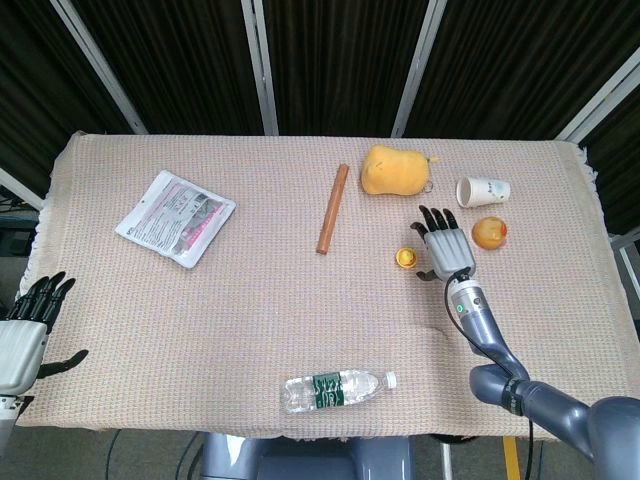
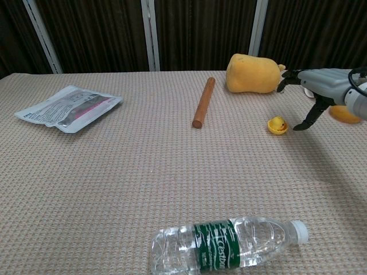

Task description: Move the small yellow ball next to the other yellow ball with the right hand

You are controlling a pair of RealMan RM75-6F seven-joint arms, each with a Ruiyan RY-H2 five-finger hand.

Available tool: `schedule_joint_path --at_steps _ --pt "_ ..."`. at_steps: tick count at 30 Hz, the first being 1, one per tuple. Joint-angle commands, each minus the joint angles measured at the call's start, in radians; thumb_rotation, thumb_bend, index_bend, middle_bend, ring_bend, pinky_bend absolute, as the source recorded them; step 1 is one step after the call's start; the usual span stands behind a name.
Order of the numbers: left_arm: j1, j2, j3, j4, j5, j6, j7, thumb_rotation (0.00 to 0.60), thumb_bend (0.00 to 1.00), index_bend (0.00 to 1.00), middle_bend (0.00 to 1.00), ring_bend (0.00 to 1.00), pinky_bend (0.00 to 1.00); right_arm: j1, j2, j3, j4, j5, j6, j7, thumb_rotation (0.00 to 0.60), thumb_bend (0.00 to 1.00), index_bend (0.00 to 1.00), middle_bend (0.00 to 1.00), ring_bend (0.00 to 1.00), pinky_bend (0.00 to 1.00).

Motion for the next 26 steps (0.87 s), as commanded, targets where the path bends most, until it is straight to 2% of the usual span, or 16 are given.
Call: schedule_joint_path --at_steps 1,9,12,20,26 --pt "-0.001 0.002 0.002 0.0 0.006 0.001 0.003 0.6 0.0 0.0 0.0 0.0 0.19 -0.057 0.123 -0.023 -0.168 -0.053 0.098 -0.036 0.6 0.0 0.06 0.0 0.0 0.0" --pt "0.003 0.001 0.002 0.006 0.012 0.015 0.035 0.6 0.0 0.0 0.0 0.0 0.19 -0.201 0.339 -0.09 -0.47 -0.162 0.307 -0.082 0.6 0.0 0.04 0.0 0.0 0.0" --pt "0.006 0.001 0.002 0.006 0.008 0.019 0.056 0.6 0.0 0.0 0.0 0.0 0.19 -0.267 0.392 -0.126 -0.536 -0.204 0.395 -0.094 0.6 0.0 0.04 0.0 0.0 0.0" --pt "0.022 -0.002 0.001 -0.001 -0.01 0.033 0.1 0.6 0.0 0.0 0.0 0.0 0.19 -0.399 0.458 -0.203 -0.582 -0.297 0.548 -0.084 0.6 0.0 0.04 0.0 0.0 0.0" --pt "0.019 -0.003 -0.003 -0.003 -0.028 0.017 0.092 0.6 0.0 0.0 0.0 0.0 0.19 -0.438 0.441 -0.223 -0.529 -0.359 0.599 -0.031 0.6 0.0 0.05 0.0 0.0 0.0"
